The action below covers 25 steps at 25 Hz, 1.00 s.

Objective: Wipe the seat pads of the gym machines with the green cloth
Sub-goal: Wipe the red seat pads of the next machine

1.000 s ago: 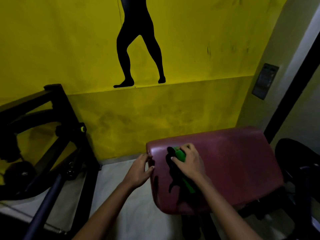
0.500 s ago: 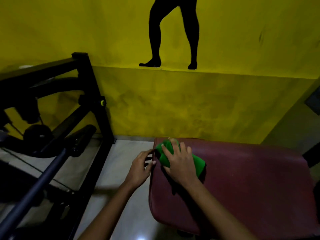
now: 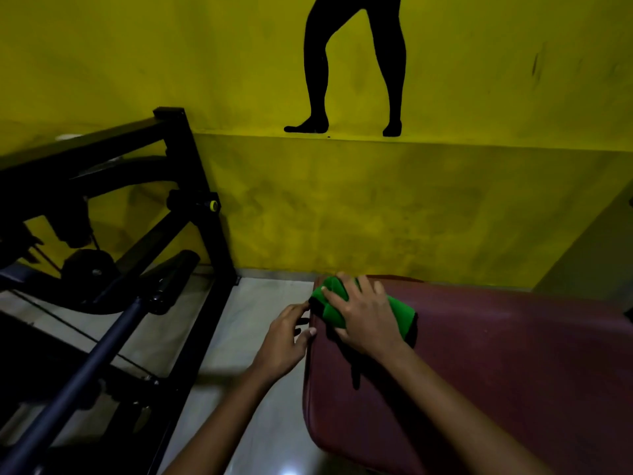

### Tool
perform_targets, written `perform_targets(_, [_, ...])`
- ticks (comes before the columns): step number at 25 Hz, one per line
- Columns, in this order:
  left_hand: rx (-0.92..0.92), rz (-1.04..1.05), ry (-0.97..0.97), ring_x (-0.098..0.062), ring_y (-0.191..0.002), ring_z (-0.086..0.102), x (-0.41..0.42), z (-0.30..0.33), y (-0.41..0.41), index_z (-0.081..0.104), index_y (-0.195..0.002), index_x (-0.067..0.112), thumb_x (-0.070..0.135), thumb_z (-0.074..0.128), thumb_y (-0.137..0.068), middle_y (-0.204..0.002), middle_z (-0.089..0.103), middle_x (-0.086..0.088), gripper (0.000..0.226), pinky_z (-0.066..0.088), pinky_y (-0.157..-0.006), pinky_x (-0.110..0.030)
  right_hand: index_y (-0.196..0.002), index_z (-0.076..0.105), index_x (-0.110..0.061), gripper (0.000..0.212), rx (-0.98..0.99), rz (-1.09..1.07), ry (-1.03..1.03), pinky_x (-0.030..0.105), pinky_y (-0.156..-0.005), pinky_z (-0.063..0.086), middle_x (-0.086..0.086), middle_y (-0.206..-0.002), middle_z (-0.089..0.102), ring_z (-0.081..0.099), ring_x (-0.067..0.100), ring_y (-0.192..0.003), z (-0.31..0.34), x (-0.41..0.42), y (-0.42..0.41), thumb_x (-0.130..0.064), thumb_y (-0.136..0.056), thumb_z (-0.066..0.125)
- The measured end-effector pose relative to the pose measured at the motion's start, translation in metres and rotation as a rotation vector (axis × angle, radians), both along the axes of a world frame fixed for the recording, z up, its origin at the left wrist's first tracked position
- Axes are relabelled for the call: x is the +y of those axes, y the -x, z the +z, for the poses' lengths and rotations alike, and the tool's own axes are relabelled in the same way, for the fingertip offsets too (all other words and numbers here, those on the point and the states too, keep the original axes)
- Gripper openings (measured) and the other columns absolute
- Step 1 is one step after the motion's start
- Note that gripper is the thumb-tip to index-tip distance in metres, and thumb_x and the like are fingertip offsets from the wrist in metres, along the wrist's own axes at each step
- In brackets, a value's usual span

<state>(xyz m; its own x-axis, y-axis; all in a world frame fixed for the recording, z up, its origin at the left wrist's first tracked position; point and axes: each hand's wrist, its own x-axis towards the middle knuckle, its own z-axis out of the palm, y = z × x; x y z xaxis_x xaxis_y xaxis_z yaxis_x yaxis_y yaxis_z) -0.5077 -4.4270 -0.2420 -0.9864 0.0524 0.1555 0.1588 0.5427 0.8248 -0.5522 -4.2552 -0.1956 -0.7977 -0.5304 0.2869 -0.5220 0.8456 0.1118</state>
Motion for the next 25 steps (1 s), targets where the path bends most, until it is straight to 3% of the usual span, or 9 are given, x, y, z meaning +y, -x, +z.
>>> perform_targets(2, [0.001, 0.018, 0.002, -0.017, -0.109, 0.058, 0.001, -0.001, 0.001, 0.046, -0.137, 0.007, 0.016, 0.059, -0.093, -0.127, 0.053, -0.006, 0.047, 0.045, -0.083, -0.013, -0.12, 0.062, -0.027, 0.058, -0.045, 0.038, -0.028, 0.039, -0.078, 0.046, 0.009, -0.126, 0.055, 0.053, 0.03, -0.103, 0.012, -0.004, 0.012, -0.048, -0.067, 0.074])
perform_targets(5, [-0.006, 0.005, 0.021, -0.016, -0.109, 0.057, -0.001, -0.004, 0.005, 0.046, -0.137, 0.007, 0.018, 0.062, -0.091, -0.127, 0.053, -0.006, 0.049, 0.047, -0.085, -0.022, -0.122, 0.057, -0.025, 0.046, -0.15, -0.135, 0.045, 0.04, -0.085, 0.041, 0.007, -0.126, 0.046, 0.046, 0.029, -0.111, 0.021, -0.025, 0.034, -0.052, -0.086, 0.054])
perform_targets(8, [-0.013, -0.019, 0.054, -0.012, -0.111, 0.052, -0.003, 0.0, 0.006, 0.045, -0.137, 0.01, 0.035, 0.055, -0.083, -0.125, 0.049, 0.001, 0.06, 0.044, -0.086, -0.021, -0.102, 0.068, -0.025, 0.044, -0.026, -0.117, 0.009, 0.035, -0.069, 0.045, 0.005, -0.109, 0.057, 0.055, 0.025, -0.091, 0.013, -0.021, 0.026, -0.058, -0.073, 0.065])
perform_targets(10, [0.006, -0.035, 0.067, -0.009, -0.114, 0.048, -0.002, 0.001, 0.007, 0.041, -0.139, 0.014, 0.036, 0.051, -0.082, -0.125, 0.042, 0.009, 0.062, 0.041, -0.089, -0.019, -0.095, 0.07, -0.024, 0.044, -0.011, -0.111, 0.037, 0.031, -0.062, 0.045, 0.006, -0.103, 0.062, 0.058, 0.025, -0.082, 0.005, 0.008, 0.021, -0.056, -0.065, 0.073])
perform_targets(15, [0.073, -0.058, 0.101, -0.005, -0.122, 0.042, 0.001, 0.004, 0.011, 0.037, -0.143, 0.015, 0.036, 0.05, -0.087, -0.135, 0.039, 0.008, 0.061, 0.038, -0.101, -0.024, -0.117, 0.062, -0.018, 0.046, -0.128, -0.651, 0.134, 0.036, -0.079, 0.045, 0.012, -0.117, 0.053, 0.053, 0.033, -0.104, 0.017, 0.094, 0.042, -0.051, -0.087, 0.053])
perform_targets(17, [0.084, -0.059, 0.109, -0.007, -0.123, 0.043, 0.0, 0.004, 0.012, 0.038, -0.143, 0.014, 0.036, 0.05, -0.087, -0.137, 0.041, 0.004, 0.062, 0.039, -0.101, -0.026, -0.115, 0.063, -0.016, 0.047, -0.121, -0.746, 0.135, 0.037, -0.083, 0.044, 0.012, -0.117, 0.052, 0.051, 0.033, -0.107, 0.019, 0.088, 0.045, -0.052, -0.088, 0.049])
perform_targets(21, [0.105, -0.042, 0.098, -0.009, -0.117, 0.047, 0.001, 0.006, 0.013, 0.043, -0.139, 0.011, 0.032, 0.053, -0.082, -0.128, 0.042, 0.009, 0.061, 0.043, -0.095, -0.025, -0.113, 0.062, -0.017, 0.045, -0.089, -0.485, 0.144, 0.039, -0.081, 0.04, 0.01, -0.118, 0.052, 0.048, 0.029, -0.106, 0.015, 0.017, 0.021, -0.051, -0.085, 0.055])
perform_targets(23, [0.11, -0.048, 0.103, -0.006, -0.114, 0.046, 0.001, 0.006, 0.014, 0.043, -0.138, 0.012, 0.036, 0.053, -0.081, -0.127, 0.04, 0.011, 0.063, 0.042, -0.093, -0.023, -0.099, 0.068, -0.019, 0.046, -0.049, -0.342, 0.106, 0.036, -0.066, 0.044, 0.009, -0.104, 0.059, 0.055, 0.027, -0.088, 0.013, 0.012, 0.01, -0.054, -0.069, 0.072])
perform_targets(25, [0.121, -0.057, 0.147, -0.007, -0.118, 0.044, -0.002, 0.004, 0.016, 0.042, -0.139, 0.013, 0.039, 0.052, -0.082, -0.13, 0.04, 0.011, 0.063, 0.039, -0.096, -0.022, -0.09, 0.07, -0.019, 0.047, -0.011, -0.331, 0.083, 0.032, -0.056, 0.044, 0.008, -0.094, 0.062, 0.058, 0.026, -0.076, 0.007, 0.042, 0.012, -0.052, -0.058, 0.08])
